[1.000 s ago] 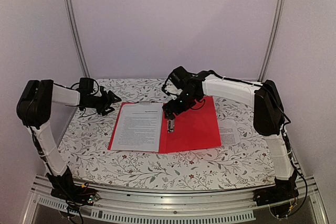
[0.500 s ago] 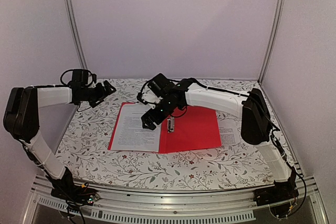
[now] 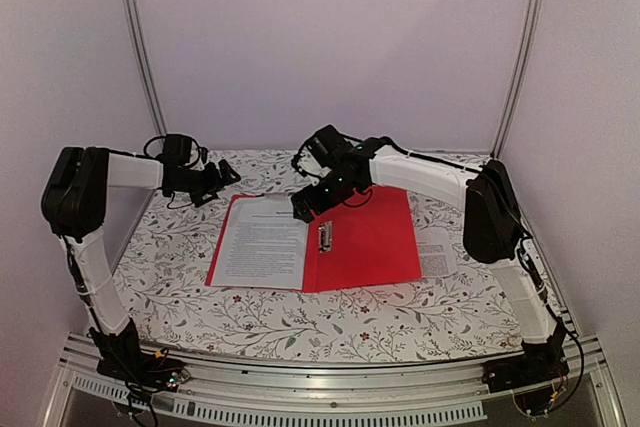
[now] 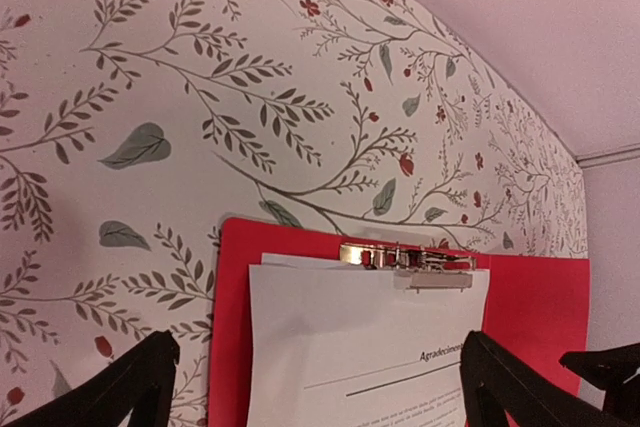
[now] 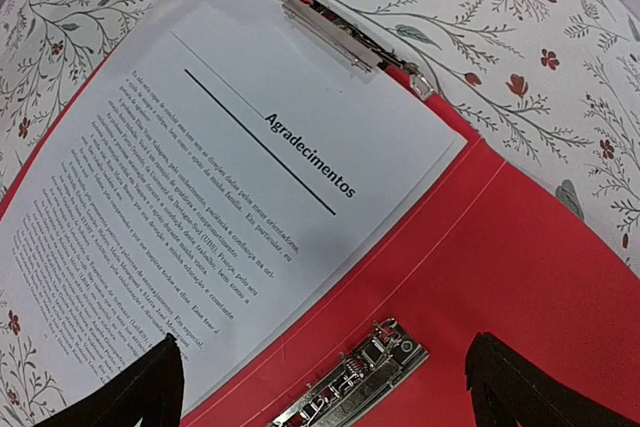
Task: Put the files into the folder
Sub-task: Move the folder with some files to the center of the board.
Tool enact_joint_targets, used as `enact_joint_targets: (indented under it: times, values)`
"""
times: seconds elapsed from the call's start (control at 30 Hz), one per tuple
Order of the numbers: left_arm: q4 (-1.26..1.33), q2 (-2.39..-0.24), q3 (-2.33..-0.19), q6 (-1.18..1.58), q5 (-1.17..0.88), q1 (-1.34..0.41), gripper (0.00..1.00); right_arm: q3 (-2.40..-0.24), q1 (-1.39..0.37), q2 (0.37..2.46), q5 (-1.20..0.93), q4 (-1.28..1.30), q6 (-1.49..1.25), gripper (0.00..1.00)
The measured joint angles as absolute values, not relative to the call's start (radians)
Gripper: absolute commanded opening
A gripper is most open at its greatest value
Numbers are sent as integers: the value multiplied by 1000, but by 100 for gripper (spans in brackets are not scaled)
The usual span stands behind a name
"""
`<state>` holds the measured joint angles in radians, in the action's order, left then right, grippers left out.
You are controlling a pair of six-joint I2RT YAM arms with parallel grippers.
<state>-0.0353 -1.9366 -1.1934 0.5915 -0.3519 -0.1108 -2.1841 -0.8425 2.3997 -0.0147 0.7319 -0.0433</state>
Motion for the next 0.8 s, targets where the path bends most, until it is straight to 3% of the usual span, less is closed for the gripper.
enact_joint_targets:
  times: [0.3,0.8]
  values:
    - [-4,-1994,-1261,583,-408,-121,99,-2129,-751,2400,-59,698,-144,96]
    - [28,-1987,-1247,587,-437,-132,100,-1859,-686,2347,-85,586,-197,91]
